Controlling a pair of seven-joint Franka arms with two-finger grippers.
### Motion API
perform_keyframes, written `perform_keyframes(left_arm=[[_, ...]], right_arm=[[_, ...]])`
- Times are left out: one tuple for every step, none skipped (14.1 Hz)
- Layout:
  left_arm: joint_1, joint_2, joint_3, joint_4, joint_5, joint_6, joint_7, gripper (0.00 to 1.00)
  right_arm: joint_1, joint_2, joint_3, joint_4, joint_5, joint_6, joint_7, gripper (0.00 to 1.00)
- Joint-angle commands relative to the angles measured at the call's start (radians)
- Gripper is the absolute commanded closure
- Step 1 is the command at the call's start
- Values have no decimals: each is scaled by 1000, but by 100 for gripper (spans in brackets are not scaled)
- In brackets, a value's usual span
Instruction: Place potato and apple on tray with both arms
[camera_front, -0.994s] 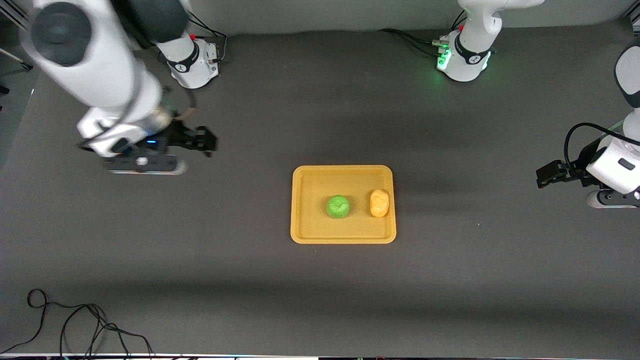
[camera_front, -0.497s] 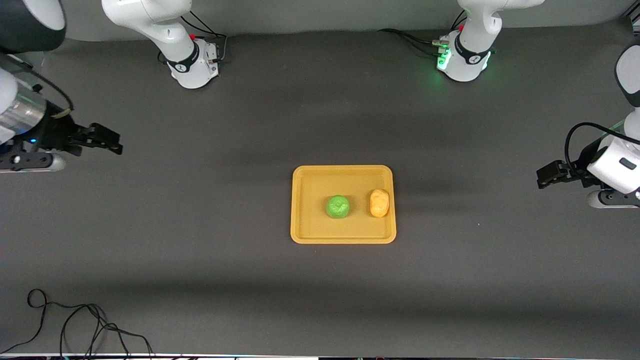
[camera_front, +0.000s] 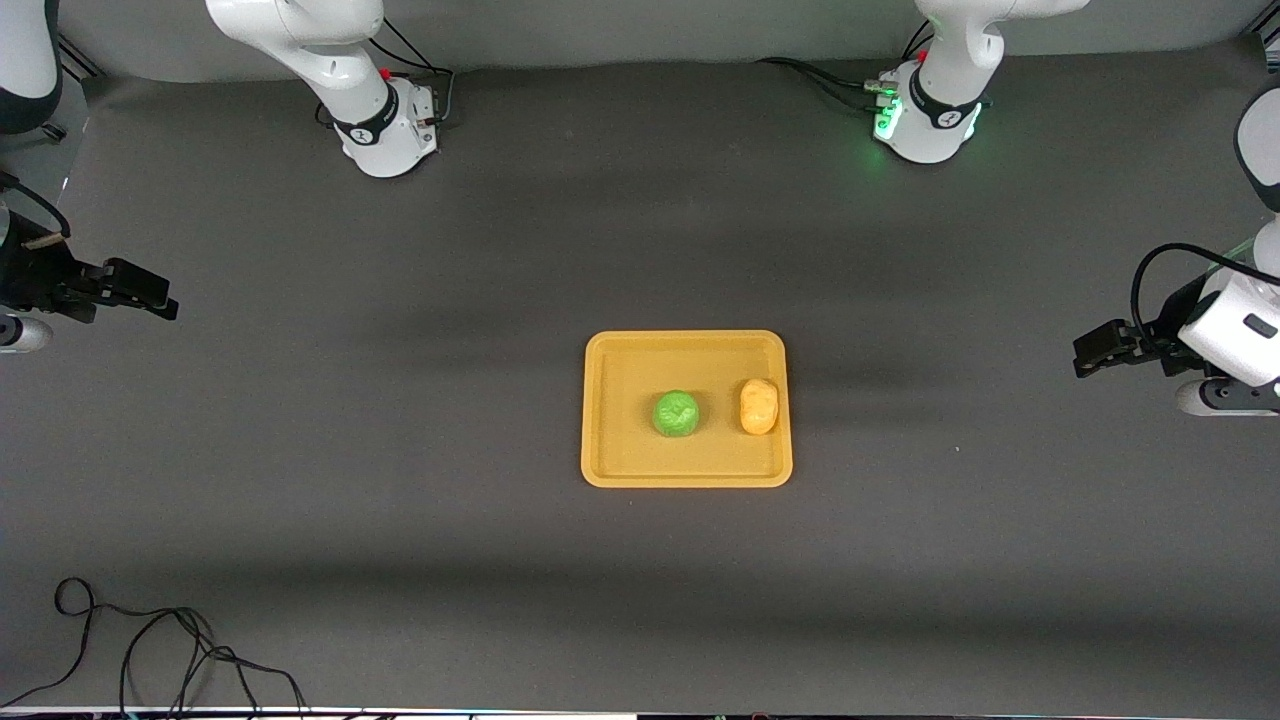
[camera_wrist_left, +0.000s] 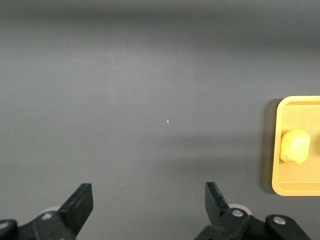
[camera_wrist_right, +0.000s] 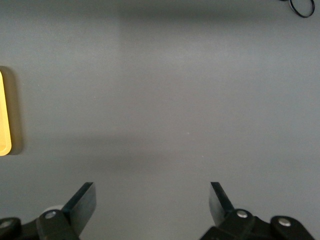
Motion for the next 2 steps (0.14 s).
perform_keyframes(left_arm=[[-1, -7, 4, 4, -11, -5, 21, 0], [-1, -5, 4, 4, -11, 4, 22, 0]], right_arm=[[3, -19, 5, -14, -10, 8, 6, 0], [3, -19, 5, -14, -9, 7, 6, 0]])
